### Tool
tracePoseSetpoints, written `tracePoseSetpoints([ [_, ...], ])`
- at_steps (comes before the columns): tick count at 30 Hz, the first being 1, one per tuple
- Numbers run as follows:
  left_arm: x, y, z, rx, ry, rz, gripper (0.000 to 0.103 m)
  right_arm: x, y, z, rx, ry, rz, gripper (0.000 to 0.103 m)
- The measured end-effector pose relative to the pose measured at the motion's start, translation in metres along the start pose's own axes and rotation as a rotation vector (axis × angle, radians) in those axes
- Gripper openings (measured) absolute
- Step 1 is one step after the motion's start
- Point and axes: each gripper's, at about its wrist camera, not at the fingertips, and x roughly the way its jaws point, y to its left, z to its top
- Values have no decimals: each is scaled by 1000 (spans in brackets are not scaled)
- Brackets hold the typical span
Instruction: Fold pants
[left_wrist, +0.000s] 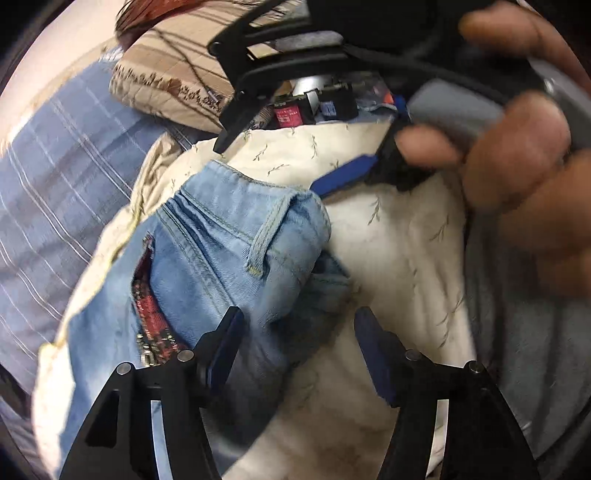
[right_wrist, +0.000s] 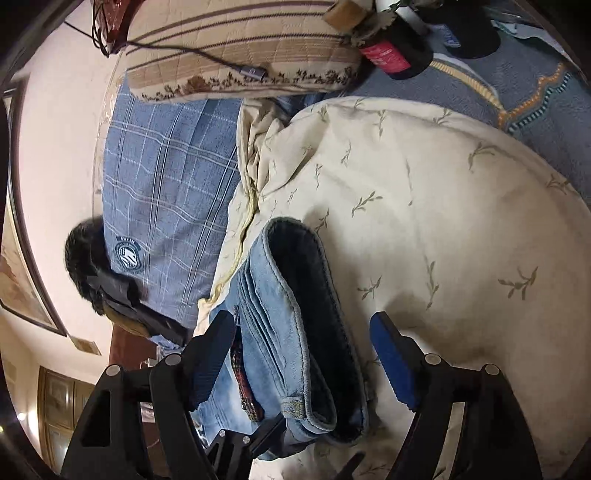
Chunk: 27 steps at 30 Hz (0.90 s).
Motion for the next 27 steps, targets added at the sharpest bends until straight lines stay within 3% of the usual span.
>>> tracePoseSetpoints([
  [7, -1, 16, -6, -77, -6, -63, 79, -6, -4, 2, 20, -4, 2, 78],
  [11, 10, 2, 1, -43, -12, 23, 78, -6, -8, 2, 47, -1, 12, 78],
  [13, 14, -2, 5, -38, -21, 62, 55, -6, -10, 1, 55, 5, 21, 78],
  [14, 14, 1, 5, -58, -19, 41, 53, -6, -11, 0, 60, 8, 25, 78],
  [16, 3, 18, 4, -158, -51, -32, 34, -6, -13, -1, 71, 10, 35, 78],
  [18, -16, 45, -1, -298, -111, -118, 26, -5, -12, -4, 74, 14, 44, 78],
  [22, -22, 71, -9, -460, -126, -221, 23, 6, -6, -8, 65, 65, 90, 78],
  [25, -16, 68, -8, -472, -122, -224, 23, 17, -1, -11, 71, 110, 179, 78],
  [27, -13, 65, -6, -458, -121, -203, 23, 26, 5, -13, 45, 132, 157, 75],
])
